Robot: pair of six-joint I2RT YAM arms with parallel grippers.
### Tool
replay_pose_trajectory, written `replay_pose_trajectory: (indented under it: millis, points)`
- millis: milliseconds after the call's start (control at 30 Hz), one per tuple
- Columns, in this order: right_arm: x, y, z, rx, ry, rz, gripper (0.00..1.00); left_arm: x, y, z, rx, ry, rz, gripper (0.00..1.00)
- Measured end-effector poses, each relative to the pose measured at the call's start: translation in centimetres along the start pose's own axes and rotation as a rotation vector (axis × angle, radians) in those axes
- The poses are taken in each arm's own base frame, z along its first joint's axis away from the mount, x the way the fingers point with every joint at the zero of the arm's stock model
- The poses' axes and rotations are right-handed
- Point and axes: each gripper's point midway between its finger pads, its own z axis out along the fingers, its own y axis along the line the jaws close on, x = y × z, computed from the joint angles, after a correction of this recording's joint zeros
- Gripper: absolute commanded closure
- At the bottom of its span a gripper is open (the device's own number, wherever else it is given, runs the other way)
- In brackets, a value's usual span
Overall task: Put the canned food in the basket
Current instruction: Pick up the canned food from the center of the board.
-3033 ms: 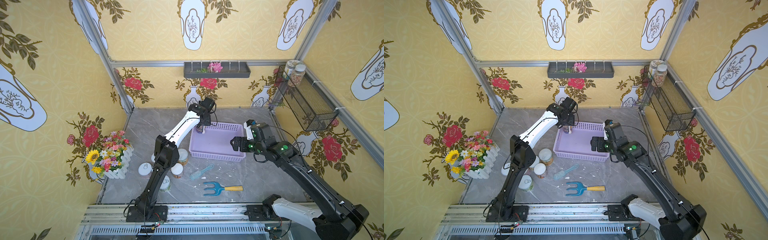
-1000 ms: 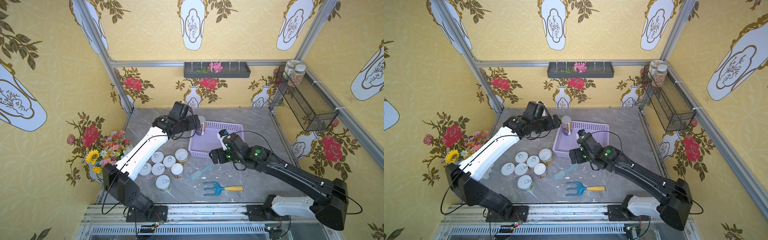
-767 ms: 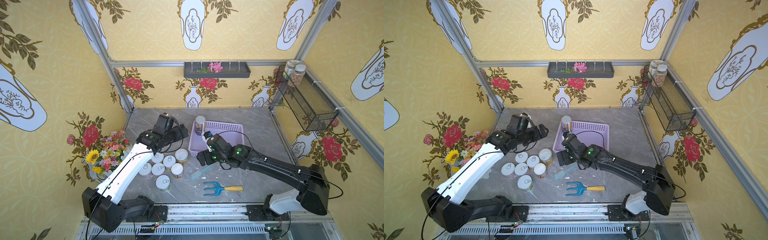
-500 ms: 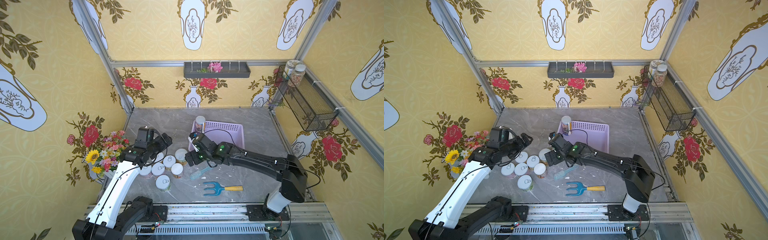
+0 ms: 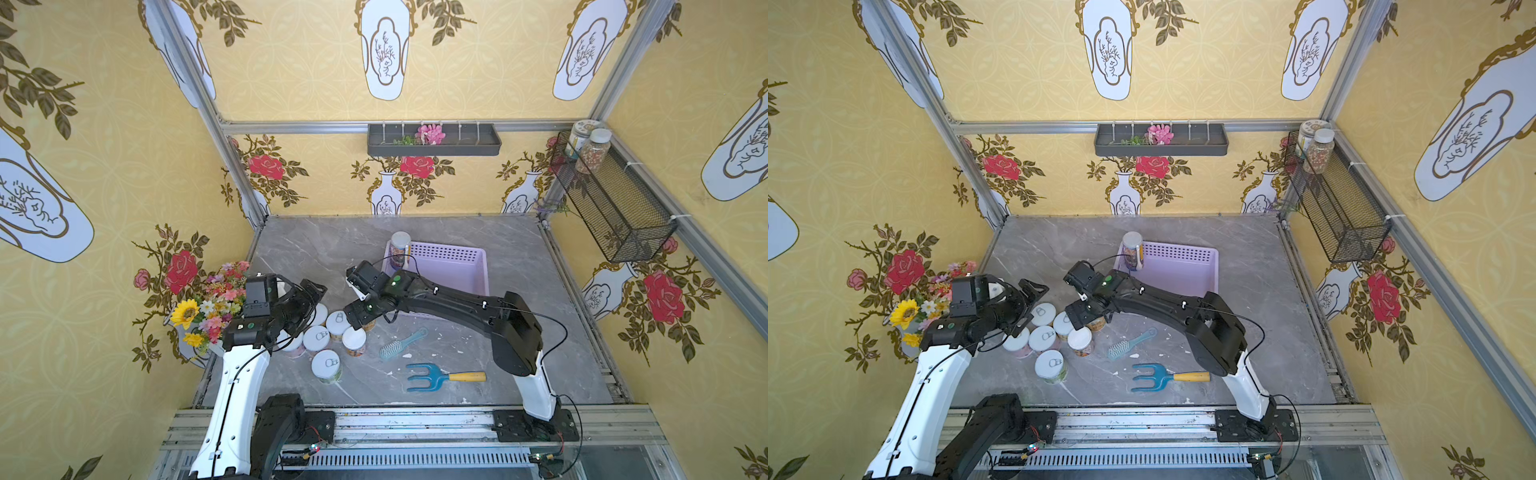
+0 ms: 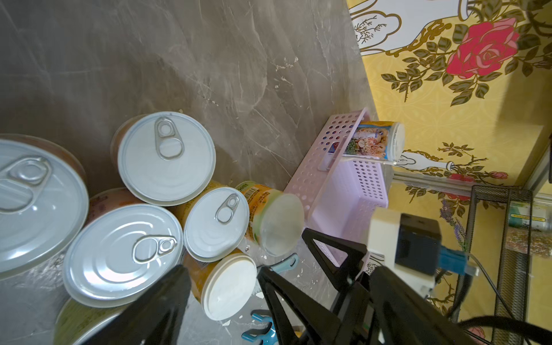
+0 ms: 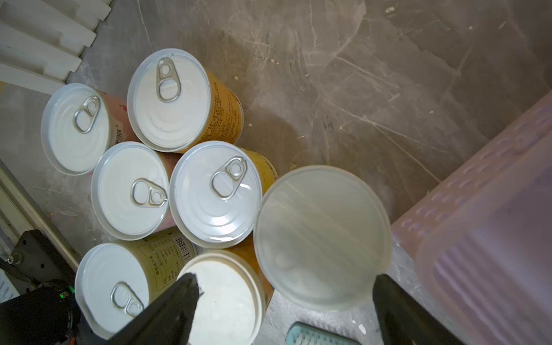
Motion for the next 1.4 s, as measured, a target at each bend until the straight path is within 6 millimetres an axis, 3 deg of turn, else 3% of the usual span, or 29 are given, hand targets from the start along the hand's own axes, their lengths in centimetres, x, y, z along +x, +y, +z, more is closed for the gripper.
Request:
replay_pose_trajectory:
  millis: [633,1100,1400]
  points:
    - [-0.2,-1.7,2.3,0.079,0.104,-0.011,0.0,0.2,0.2,0.1,0.003,0.011,-0.014,0.0]
    - [-1.3,-2.3,4.0,0.086,0.124,0.005,0.08,0.2,0.4,0.1,-0.002,0.011,-0.012,0.0]
    - [-1.0,-2.5,4.0,0.093,0.135,0.0,0.21,0.2,0.4,0.2,-0.011,0.018,-0.01,0.0]
